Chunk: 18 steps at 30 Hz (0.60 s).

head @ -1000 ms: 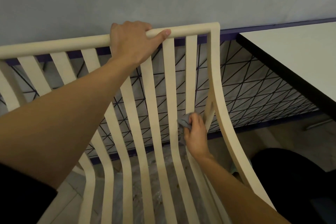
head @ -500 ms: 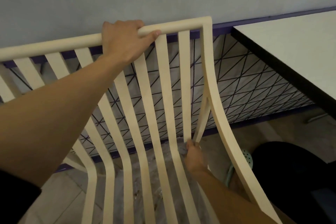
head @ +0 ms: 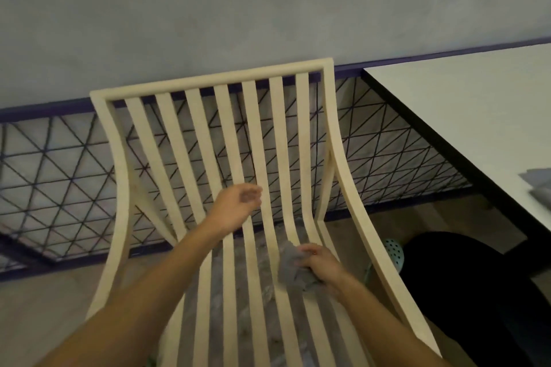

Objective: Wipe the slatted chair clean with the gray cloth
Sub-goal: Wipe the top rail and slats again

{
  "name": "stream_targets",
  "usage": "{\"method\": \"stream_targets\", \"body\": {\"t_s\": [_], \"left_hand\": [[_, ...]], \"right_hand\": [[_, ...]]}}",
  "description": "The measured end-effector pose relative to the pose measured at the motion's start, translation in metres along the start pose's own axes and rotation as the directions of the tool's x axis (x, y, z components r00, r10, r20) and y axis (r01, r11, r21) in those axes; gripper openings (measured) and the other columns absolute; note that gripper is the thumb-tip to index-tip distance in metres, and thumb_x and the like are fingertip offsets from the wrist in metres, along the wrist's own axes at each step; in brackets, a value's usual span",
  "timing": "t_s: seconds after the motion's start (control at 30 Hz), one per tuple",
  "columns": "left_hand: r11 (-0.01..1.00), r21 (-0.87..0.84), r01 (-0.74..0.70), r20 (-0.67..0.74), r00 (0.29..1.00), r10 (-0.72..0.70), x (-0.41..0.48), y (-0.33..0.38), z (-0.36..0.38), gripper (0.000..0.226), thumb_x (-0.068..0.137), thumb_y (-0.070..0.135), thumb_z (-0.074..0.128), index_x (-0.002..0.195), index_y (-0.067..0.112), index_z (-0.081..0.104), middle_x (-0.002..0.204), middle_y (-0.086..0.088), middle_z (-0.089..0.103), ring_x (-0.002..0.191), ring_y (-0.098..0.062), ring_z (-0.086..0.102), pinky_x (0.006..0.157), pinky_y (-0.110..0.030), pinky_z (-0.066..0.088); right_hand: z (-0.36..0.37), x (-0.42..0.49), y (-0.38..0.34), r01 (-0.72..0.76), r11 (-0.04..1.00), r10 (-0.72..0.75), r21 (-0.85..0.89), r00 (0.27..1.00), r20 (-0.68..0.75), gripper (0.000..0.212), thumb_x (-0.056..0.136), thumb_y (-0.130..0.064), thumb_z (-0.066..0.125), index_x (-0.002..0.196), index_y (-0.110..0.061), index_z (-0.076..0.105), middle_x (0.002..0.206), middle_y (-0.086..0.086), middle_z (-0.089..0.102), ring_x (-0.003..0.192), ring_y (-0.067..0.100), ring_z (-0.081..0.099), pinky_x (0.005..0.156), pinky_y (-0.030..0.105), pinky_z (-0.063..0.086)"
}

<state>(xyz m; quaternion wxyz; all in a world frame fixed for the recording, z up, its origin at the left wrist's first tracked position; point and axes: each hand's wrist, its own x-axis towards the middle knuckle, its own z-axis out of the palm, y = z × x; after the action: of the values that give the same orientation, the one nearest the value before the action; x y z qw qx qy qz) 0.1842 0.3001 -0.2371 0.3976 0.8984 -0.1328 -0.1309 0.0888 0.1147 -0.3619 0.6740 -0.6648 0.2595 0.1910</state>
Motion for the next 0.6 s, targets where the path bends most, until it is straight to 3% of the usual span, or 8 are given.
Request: {"method": "stream_targets", "body": {"t_s": [0.13, 0.23, 0.33, 0.47, 0.6], "left_hand": [[0.904, -0.315, 0.288, 0.045, 0.956, -0.289, -0.086, -0.057, 0.05, 0.029, 0.09, 0.02, 0.065, 0.118, 0.024, 0.061, 0.114, 0.005, 0.063, 0.105, -0.011, 0.059, 0.092, -0.034, 0.051], [0.692, -0.574, 0.438, 0.127, 0.882, -0.453, -0.132, -0.08, 0.067, 0.022, 0.088, 0.03, 0.067, 0.109, 0.027, 0.061, 0.113, 0.0, 0.066, 0.101, -0.015, 0.063, 0.083, -0.039, 0.053], [0.5, -0.77, 0.396, 0.138, 0.869, -0.475, -0.164, -0.086, 0.07, 0.026, 0.089, 0.024, 0.066, 0.114, 0.016, 0.061, 0.108, -0.009, 0.07, 0.097, -0.023, 0.068, 0.072, -0.038, 0.058], [0.463, -0.827, 0.32, 0.015, 0.835, -0.551, -0.191, -0.093, 0.067, 0.031, 0.086, 0.014, 0.069, 0.114, 0.008, 0.057, 0.11, -0.017, 0.067, 0.082, -0.015, 0.071, 0.056, -0.027, 0.056], [0.511, -0.786, 0.347, -0.056, 0.784, -0.618, -0.199, -0.114, 0.068, 0.027, 0.083, 0.007, 0.072, 0.104, 0.013, 0.057, 0.101, -0.01, 0.067, 0.086, -0.02, 0.067, 0.069, -0.037, 0.059]], "right_hand": [[0.027, -0.053, -0.002, 0.06, 0.986, -0.096, 0.156, 0.968, 0.233, 0.028, 0.092, -0.003, 0.058, 0.116, -0.013, 0.068, 0.113, 0.017, 0.07, 0.106, 0.032, 0.066, 0.089, 0.045, 0.054], [0.048, -0.078, -0.001, 0.063, 0.985, -0.111, 0.159, 0.942, 0.317, 0.029, 0.092, -0.001, 0.056, 0.116, -0.011, 0.068, 0.105, 0.013, 0.071, 0.101, 0.029, 0.065, 0.085, 0.038, 0.054], [0.064, -0.085, 0.006, 0.106, 0.994, -0.112, 0.036, 0.941, 0.32, 0.024, 0.091, -0.003, 0.059, 0.108, -0.014, 0.07, 0.102, 0.011, 0.072, 0.097, 0.025, 0.067, 0.083, 0.036, 0.056], [0.092, -0.085, 0.025, 0.201, 0.961, -0.145, -0.188, 0.951, 0.273, 0.014, 0.087, -0.006, 0.066, 0.101, -0.006, 0.07, 0.098, 0.016, 0.071, 0.092, 0.025, 0.068, 0.085, 0.041, 0.057], [0.116, -0.083, 0.037, 0.306, 0.9, -0.201, -0.31, 0.924, 0.326, 0.004, 0.09, -0.011, 0.068, 0.089, -0.008, 0.065, 0.079, 0.006, 0.066, 0.068, 0.011, 0.063, 0.059, 0.021, 0.053]]}}
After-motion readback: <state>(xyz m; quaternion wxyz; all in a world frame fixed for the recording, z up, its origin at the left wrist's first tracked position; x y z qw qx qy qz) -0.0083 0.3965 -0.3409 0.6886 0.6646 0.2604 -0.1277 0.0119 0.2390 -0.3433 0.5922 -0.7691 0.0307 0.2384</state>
